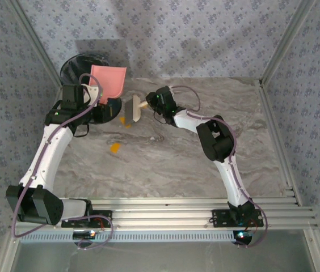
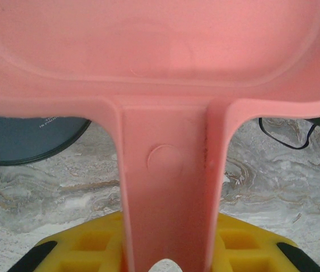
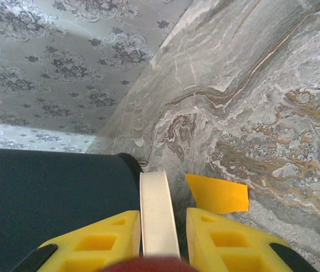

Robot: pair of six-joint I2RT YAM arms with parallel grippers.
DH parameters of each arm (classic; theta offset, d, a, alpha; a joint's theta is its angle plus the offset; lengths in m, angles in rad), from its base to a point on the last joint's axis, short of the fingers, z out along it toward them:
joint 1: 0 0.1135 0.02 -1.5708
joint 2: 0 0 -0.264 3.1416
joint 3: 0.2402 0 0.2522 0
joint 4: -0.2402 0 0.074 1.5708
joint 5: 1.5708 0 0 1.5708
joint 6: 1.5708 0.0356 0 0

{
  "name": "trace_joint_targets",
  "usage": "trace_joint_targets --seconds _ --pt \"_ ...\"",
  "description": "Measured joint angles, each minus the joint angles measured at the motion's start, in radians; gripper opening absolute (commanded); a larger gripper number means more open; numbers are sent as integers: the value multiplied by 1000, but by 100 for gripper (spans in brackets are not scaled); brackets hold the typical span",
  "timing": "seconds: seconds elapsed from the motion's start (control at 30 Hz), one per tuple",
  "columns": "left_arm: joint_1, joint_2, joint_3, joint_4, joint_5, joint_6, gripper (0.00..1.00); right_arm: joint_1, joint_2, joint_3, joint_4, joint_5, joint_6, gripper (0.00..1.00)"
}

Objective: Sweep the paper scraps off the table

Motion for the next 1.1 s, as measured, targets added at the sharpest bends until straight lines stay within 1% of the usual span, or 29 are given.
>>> trace_joint_targets --seconds 0.2,0.6,0.8,1.1 --pt "0 1 0 -5 1 7 0 -23 -33 -132 42 17 12 0" --pt "0 16 0 -8 1 10 0 -80 -230 -390 59 77 -6 0" --pt "0 20 0 -8 1 11 0 -82 -326 -478 32 114 -62 0" --pt "0 20 0 -11 1 12 0 -76 -480 -573 -79 195 -187 0"
